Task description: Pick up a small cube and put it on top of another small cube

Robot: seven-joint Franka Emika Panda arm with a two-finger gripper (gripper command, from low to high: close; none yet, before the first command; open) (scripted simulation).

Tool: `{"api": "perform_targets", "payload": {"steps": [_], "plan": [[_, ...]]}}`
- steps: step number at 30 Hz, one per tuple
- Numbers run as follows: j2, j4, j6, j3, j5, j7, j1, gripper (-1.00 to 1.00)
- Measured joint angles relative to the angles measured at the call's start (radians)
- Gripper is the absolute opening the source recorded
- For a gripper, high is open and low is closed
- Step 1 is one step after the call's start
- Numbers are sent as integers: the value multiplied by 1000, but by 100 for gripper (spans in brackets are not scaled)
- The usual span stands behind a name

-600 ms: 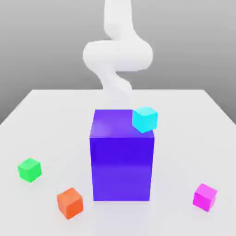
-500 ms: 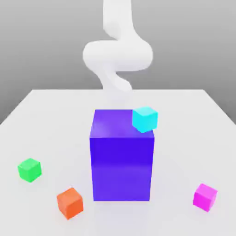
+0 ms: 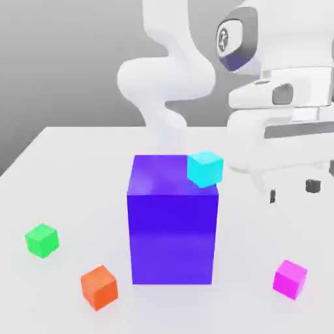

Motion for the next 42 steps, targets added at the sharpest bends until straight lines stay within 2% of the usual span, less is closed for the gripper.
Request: {"api": "perform_targets", "payload": {"steps": [7,12,13,20,26,36,42], "plan": [[255,-54,112,40,-49,-38,81,0],[437,-26,243,-39,-135,19,156,0],[462,-21,262,-55,-145,26,170,-100],[463,-21,263,-55,-148,28,170,-100],[288,-41,133,27,-48,-56,99,-100],[141,-106,94,-222,-6,-102,-186,-100],[41,-177,63,-386,23,-124,-563,-100]]}}
